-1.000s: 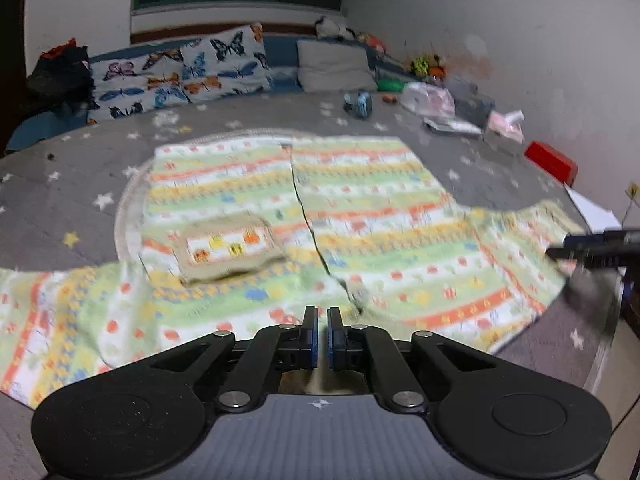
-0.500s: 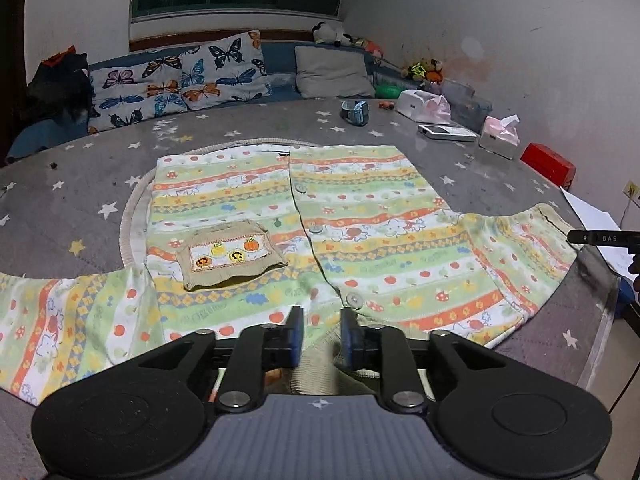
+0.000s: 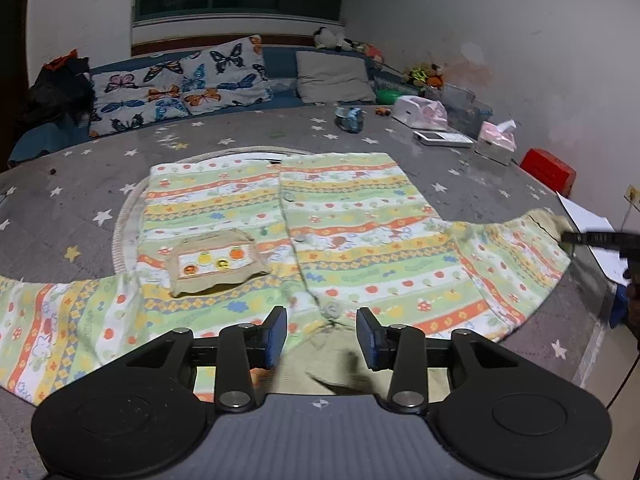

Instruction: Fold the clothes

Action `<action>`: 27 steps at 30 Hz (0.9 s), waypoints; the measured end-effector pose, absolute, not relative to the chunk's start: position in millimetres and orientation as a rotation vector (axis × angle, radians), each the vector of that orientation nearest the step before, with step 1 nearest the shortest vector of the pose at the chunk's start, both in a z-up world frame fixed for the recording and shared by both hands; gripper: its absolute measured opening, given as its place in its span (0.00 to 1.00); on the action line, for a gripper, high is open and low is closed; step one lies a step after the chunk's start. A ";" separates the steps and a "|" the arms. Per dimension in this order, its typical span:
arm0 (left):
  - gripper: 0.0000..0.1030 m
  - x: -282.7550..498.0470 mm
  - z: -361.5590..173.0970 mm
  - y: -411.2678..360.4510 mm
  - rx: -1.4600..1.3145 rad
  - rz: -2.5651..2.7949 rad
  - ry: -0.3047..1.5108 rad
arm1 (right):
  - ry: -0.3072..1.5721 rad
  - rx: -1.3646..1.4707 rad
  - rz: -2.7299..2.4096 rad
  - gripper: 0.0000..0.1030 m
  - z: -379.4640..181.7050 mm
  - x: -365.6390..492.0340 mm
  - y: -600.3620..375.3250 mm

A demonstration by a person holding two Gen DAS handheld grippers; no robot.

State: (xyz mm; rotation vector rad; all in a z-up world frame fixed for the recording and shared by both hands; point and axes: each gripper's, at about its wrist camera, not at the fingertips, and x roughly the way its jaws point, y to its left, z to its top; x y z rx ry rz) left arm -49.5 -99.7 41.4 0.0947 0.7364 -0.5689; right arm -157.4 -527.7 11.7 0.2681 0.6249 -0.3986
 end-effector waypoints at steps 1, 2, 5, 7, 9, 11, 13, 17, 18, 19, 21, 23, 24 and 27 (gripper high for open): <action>0.41 -50.7 40.6 -102.3 0.102 -0.574 0.737 | 0.608 0.284 -0.386 0.08 15.9 -157.8 -526.3; 0.42 -51.7 39.5 -104.6 0.108 -0.579 0.738 | 0.590 0.298 -0.373 0.08 20.2 -158.2 -524.9; 0.42 -53.4 35.8 -107.9 0.119 -0.584 0.745 | 0.544 0.298 -0.313 0.07 40.2 -156.2 -513.7; 0.43 -54.0 34.2 -105.9 0.113 -0.583 0.750 | 0.511 0.294 -0.264 0.07 56.4 -154.3 -504.5; 0.43 -54.4 33.7 -103.0 0.110 -0.580 0.751 | 0.479 0.283 -0.211 0.07 74.2 -151.9 -492.5; 0.43 -55.2 34.3 -99.1 0.104 -0.574 0.747 | 0.449 0.277 -0.149 0.07 92.0 -146.5 -478.5; 0.43 -56.7 35.7 -94.9 0.094 -0.570 0.742 | 0.422 0.269 -0.086 0.07 109.0 -140.7 -463.6; 0.44 -59.2 37.1 -85.7 0.075 -0.559 0.731 | 0.394 0.254 0.054 0.07 136.0 -121.0 -426.1; 0.45 -59.8 37.3 -83.2 0.070 -0.556 0.728 | 0.394 0.241 0.086 0.07 139.8 -115.1 -414.6; 0.45 -60.5 37.5 -80.6 0.065 -0.553 0.726 | 0.394 0.227 0.118 0.07 143.6 -109.3 -403.1; 0.45 -61.9 37.7 -75.2 0.054 -0.548 0.722 | 0.400 0.199 0.180 0.07 148.2 -97.4 -379.1; 0.45 -63.3 37.7 -68.9 0.042 -0.538 0.720 | 0.419 0.168 0.234 0.07 146.5 -84.2 -354.7; 0.45 -63.9 37.8 -65.9 0.037 -0.533 0.719 | 0.429 0.150 0.255 0.07 143.3 -78.7 -342.8; 0.45 -65.1 37.7 -56.9 0.021 -0.516 0.719 | 0.468 0.110 0.315 0.07 132.3 -62.3 -310.0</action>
